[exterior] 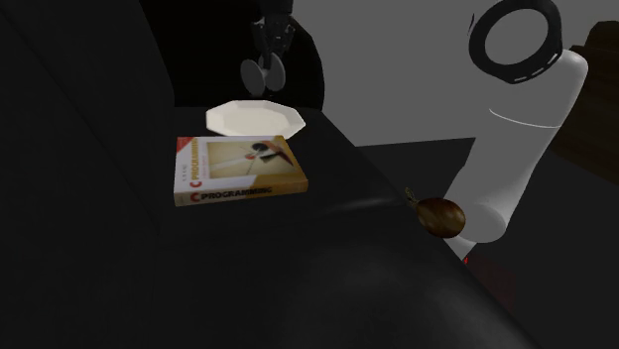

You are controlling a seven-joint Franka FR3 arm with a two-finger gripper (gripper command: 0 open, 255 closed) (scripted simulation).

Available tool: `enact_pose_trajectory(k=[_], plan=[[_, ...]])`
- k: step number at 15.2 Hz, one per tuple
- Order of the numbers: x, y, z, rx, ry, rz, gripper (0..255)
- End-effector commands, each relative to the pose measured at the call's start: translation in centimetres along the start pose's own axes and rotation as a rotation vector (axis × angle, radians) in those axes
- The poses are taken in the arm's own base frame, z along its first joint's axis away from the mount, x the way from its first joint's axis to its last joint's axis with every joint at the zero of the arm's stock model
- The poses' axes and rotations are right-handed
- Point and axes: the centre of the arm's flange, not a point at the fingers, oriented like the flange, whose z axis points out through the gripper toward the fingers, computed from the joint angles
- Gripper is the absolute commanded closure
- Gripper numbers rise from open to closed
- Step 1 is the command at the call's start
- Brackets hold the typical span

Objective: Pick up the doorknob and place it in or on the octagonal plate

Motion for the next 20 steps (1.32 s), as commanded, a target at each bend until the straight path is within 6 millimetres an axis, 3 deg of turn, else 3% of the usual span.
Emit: enact_pose_trajectory(k=[1,16,20], plan=[[1.0,-0.1,0.7,0.001,0.001,0.001,255],[1.1,0.4,8.4,0.001,0.001,0.001,255],[1.1,0.4,8.4,0.001,0.001,0.001,255]])
